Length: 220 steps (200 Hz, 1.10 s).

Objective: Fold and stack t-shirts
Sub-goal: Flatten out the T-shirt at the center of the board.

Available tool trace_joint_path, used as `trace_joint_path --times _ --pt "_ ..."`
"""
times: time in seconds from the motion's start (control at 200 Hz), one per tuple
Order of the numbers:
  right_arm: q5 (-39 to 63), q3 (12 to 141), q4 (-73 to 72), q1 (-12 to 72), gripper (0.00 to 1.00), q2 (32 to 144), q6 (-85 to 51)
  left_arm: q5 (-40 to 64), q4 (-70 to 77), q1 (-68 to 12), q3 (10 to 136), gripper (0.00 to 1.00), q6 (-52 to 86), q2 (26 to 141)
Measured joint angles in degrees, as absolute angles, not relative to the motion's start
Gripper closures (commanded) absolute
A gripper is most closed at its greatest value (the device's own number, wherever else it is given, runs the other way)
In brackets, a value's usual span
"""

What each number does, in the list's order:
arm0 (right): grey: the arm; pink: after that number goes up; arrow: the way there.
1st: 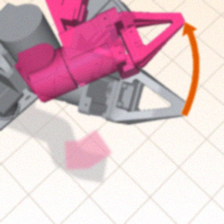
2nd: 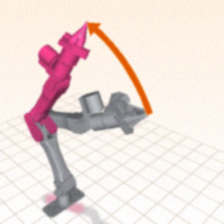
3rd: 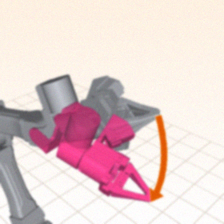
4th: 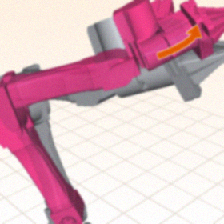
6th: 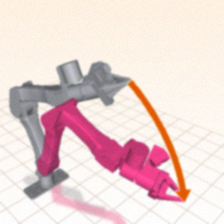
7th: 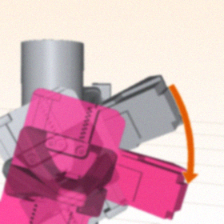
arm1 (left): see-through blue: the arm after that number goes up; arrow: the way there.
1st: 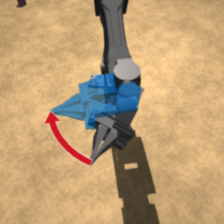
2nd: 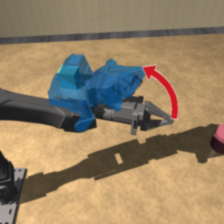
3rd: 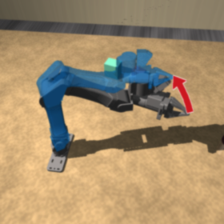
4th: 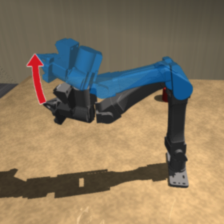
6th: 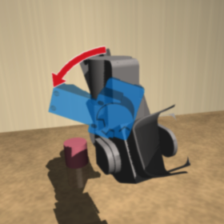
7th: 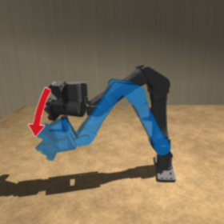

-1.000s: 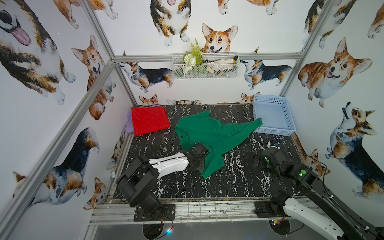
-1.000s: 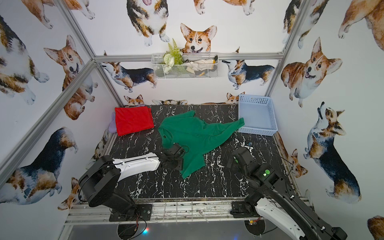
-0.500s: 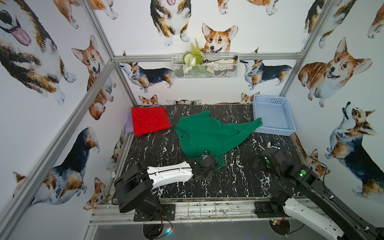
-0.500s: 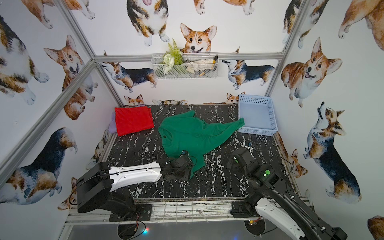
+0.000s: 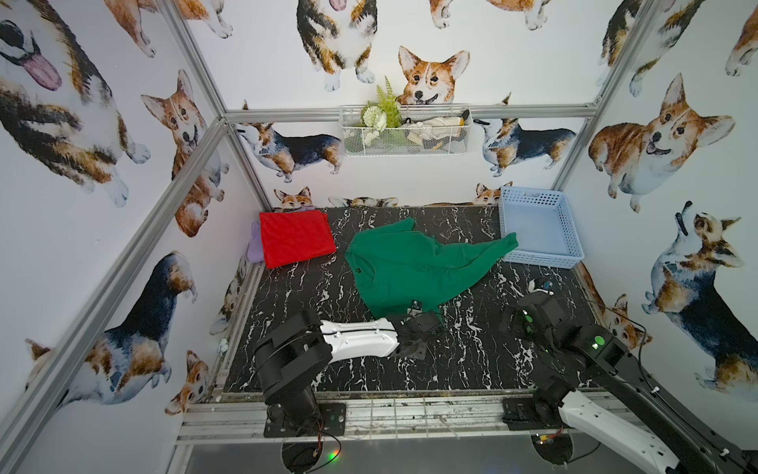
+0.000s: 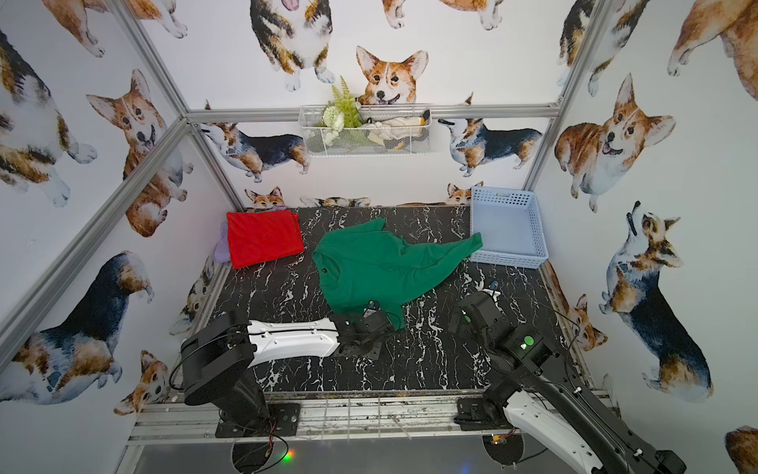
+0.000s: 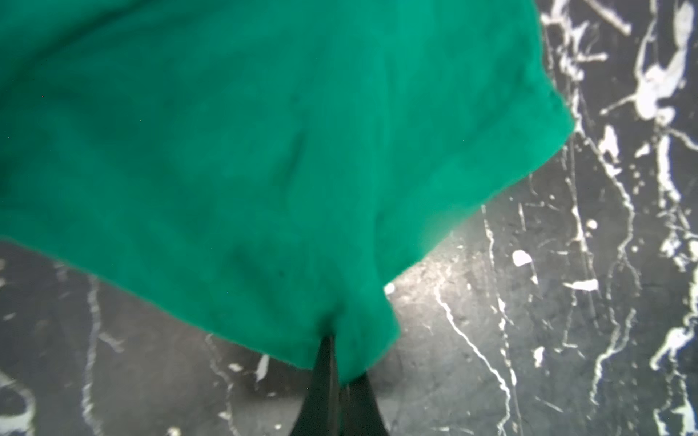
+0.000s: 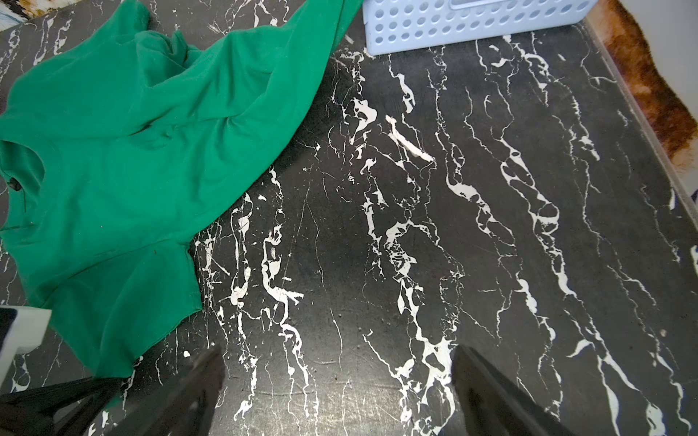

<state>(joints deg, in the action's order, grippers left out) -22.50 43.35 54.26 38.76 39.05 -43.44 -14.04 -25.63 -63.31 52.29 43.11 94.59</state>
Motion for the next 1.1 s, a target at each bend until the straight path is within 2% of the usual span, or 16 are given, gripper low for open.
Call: trace_joint_path --times 0.345,0.586,0.741,0.851,1.021,1.101 --pt "-23.2 44.7 54.2 38.7 0.0 43.6 -43.4 -34.8 -48.5 -63.3 58.7 1.0 49.7 73.2" --pt "-23.6 48.8 51.0 38.7 0.0 55.2 -41.8 -44.6 -63.4 -63.2 60.8 1.0 54.3 64.9" --pt "-22.2 53.8 48.2 33.8 0.0 63.7 -38.4 -47.0 -68.2 -63.2 59.4 1.0 56.9 61.3" --pt "-19.6 57.6 46.0 29.7 0.14 71.5 -35.2 -47.4 -69.6 -63.2 57.7 1.0 57.5 59.4" --pt "-15.6 65.1 43.8 26.5 0.26 84.8 -31.4 -47.3 -69.7 -63.2 55.0 1.0 58.1 58.8" --pt "-13.3 67.5 43.3 25.5 0.35 90.8 -29.6 -46.9 -68.5 -63.2 54.1 1.0 58.0 59.6"
